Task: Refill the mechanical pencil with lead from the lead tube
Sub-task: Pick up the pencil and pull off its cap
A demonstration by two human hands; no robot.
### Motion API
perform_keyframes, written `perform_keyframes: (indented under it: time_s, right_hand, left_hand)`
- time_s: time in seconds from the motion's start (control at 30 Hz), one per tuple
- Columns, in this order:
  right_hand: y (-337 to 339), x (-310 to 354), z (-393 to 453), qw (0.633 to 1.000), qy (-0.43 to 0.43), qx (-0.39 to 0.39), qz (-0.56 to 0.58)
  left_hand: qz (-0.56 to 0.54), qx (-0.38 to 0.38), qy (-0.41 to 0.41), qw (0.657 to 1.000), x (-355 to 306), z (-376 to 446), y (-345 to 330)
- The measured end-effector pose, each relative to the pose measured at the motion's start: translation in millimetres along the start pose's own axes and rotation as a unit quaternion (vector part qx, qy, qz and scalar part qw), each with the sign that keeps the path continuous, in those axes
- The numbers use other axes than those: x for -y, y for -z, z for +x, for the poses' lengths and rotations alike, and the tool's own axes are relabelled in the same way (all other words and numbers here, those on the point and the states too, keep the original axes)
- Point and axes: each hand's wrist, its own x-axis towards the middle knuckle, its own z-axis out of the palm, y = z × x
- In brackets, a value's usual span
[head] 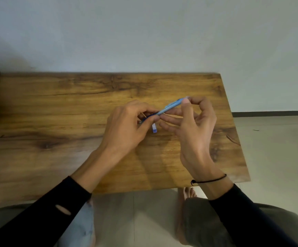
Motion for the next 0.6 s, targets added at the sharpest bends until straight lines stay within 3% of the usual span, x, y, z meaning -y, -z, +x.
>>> perform_keyframes:
  time_s: [0.3,0.6]
  right_hand:
    - [-0.4,6.2,30.0,0.995,0.007,0.014,-0.1]
    - [10.7,10.8,63.8,0.986,0.085,0.02,-0.139]
  left_hand:
    - [0.051,-0.008,-0.007,0.999,8.1,7.3,11.0]
    - [0.067,-0.018,0.023,0.997,14.0,13.9,16.5]
